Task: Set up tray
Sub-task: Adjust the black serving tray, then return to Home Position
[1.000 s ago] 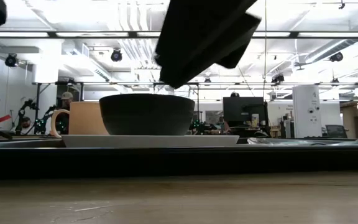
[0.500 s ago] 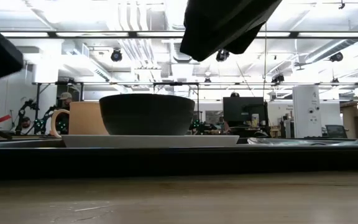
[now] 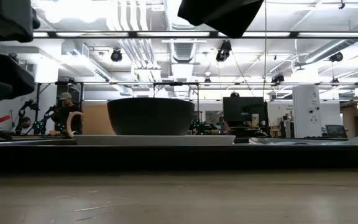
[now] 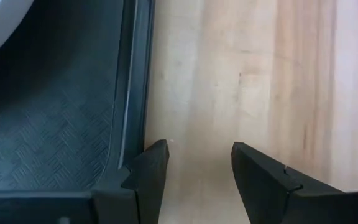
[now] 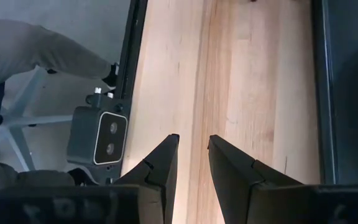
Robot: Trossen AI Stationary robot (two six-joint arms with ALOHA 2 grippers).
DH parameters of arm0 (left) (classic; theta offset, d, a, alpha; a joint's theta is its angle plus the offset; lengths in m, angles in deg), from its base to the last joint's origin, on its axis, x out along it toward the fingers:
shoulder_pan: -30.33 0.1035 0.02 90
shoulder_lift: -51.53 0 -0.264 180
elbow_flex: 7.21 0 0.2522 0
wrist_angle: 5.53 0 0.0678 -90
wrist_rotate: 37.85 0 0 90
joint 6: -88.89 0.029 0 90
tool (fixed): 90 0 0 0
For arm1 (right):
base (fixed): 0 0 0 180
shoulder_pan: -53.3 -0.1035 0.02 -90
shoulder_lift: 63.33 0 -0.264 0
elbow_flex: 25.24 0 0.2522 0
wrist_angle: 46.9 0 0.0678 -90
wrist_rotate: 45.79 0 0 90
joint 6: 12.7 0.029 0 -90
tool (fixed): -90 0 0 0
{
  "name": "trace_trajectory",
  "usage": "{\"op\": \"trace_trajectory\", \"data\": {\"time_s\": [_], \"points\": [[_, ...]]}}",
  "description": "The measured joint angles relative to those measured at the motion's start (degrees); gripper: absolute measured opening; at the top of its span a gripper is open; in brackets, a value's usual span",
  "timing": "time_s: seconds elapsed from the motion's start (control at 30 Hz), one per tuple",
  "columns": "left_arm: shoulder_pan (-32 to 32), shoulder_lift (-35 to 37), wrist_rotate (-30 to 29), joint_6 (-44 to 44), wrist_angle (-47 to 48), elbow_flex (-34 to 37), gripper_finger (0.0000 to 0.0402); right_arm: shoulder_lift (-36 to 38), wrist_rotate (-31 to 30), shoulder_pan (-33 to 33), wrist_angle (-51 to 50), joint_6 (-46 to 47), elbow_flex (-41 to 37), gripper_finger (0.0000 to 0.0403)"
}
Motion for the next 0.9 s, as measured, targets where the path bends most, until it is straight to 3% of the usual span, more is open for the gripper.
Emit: {"op": "trace_trajectory", "data": {"time_s": [0.37, 0.5, 0.73, 0.9], "points": [[1.1, 4.0, -1.8, -1.5, -0.7, 3.9, 0.0164, 0.3, -0.2, -0.1, 0.2, -1.0, 0.0, 0.0082], [-0.1, 5.3, -1.6, 4.6, -3.9, 1.2, 0.0164, 1.3, -0.8, -0.6, -1.2, -3.4, 0.0, 0.0082], [0.5, 16.3, -6.6, 14.2, 2.1, 0.5, 0.0164, 10.3, -14.6, -1.3, -9.0, -4.6, -1.9, 0.0082], [2.2, 27.7, -10.7, 21.5, 1.3, 5.4, 0.0164, 21.0, -25.2, -1.7, -6.7, -4.7, -11.1, 0.0082]]}}
